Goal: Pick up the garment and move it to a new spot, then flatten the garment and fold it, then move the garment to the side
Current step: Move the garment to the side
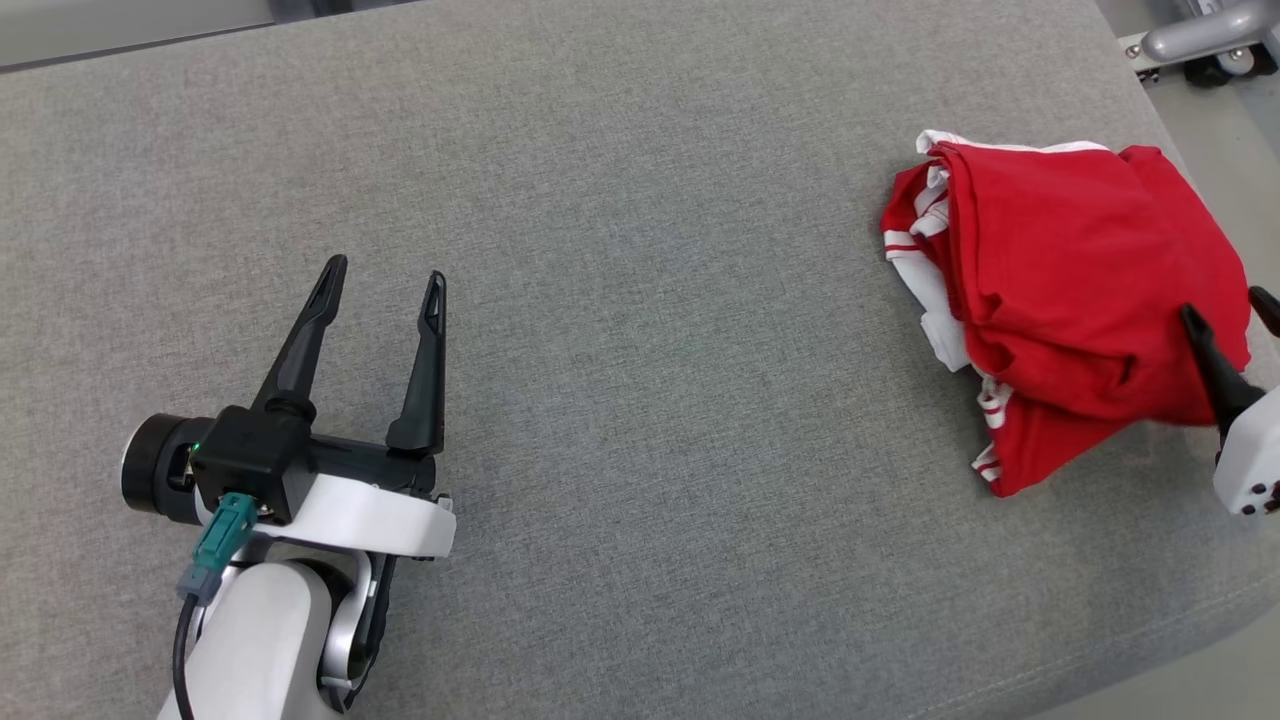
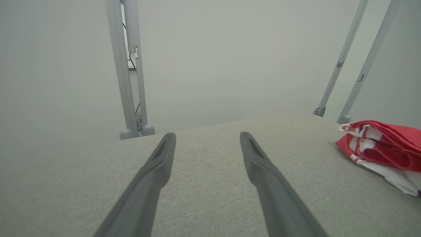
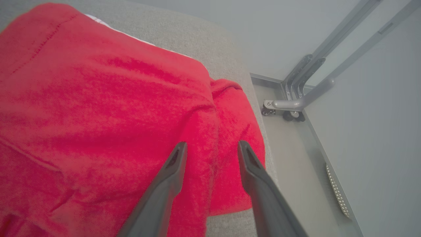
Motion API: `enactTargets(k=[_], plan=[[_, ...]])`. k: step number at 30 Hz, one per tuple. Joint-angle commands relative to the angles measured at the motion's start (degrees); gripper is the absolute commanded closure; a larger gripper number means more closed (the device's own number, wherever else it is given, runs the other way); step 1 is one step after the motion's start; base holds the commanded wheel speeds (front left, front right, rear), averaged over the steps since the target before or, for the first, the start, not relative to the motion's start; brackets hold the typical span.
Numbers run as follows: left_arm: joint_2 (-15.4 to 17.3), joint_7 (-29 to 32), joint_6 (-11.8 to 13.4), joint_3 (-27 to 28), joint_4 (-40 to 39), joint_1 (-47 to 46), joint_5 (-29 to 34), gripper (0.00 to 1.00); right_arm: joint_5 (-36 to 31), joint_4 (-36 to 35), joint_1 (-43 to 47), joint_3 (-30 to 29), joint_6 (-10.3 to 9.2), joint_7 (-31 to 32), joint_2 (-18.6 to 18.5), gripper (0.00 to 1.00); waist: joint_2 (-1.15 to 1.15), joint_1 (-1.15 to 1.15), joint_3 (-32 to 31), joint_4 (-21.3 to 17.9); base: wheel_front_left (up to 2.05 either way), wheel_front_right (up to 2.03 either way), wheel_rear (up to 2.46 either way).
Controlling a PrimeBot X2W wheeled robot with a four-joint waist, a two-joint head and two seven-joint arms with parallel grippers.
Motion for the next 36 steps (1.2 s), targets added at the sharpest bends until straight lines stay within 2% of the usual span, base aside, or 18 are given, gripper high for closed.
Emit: enactTargets(k=[1, 7, 11, 14, 15, 18, 25, 31, 36], plan=[[0.4, -0.1, 0.1, 0.2, 0.0, -1.1, -0.3, 0.0, 0.2, 1.1, 0.3, -0.8, 0.0, -1.1, 0.7, 0.0, 0.0, 0.0, -0.1, -0.2, 0.0, 0.0, 0.0], [0.4, 0.0, 0.3, 0.0, 0.1, -1.0, -0.6, 0.0, -1.3, 8.1, 0.8, -5.9, 0.0, -6.1, 4.4, 0.0, 0.0, 0.0, -1.3, -0.6, 0.0, 0.0, 0.0], [0.4, -0.3, 0.3, 0.0, 0.5, 0.0, -1.2, 0.0, -1.1, 8.2, 2.2, -11.5, 0.0, -11.3, 7.4, 0.0, 0.0, 0.0, -3.0, 0.0, 0.0, 0.0, 0.0], [0.2, -0.5, 0.8, 0.1, 0.3, 1.0, -1.2, 0.0, -1.4, 3.8, 4.2, -15.7, 0.0, -14.8, 9.9, 0.0, 0.0, 0.0, -4.6, 0.9, 0.0, 0.0, 0.0], [0.2, -0.7, 1.2, 0.3, 0.1, 1.5, -1.3, 0.0, -2.2, -0.8, 5.8, -18.1, 0.0, -15.9, 11.6, 0.0, 0.0, 0.0, -5.6, 1.7, 0.0, 0.0, 0.0], [0.2, -1.0, 1.7, 0.7, -0.1, 2.1, -1.7, 0.0, -4.5, -8.6, 8.2, -20.6, 0.0, -16.4, 14.8, 0.0, 0.0, 0.0, -7.1, 3.5, 0.0, 0.0, 0.0], [-0.1, -2.1, 3.2, 2.6, 0.0, 3.8, -3.0, 0.0, -8.9, -24.8, 12.9, -21.1, 0.0, -13.0, 21.6, 0.0, 0.0, 0.0, -10.6, 8.6, 0.0, 0.0, 0.0], [0.2, -2.7, 5.0, 5.2, 0.4, 7.1, -4.6, 0.0, -12.1, -30.2, 16.3, -17.1, 0.0, -9.1, 25.4, 0.0, 0.0, 0.0, -14.1, 11.9, 0.0, 0.0, 0.0], [0.8, -2.7, 4.5, 5.6, 0.1, 10.3, -5.7, 0.0, -13.5, -30.4, 19.9, -16.5, 0.0, -7.1, 27.1, 0.0, 0.0, 0.0, -16.6, 13.3, 0.0, 0.0, 0.0]])
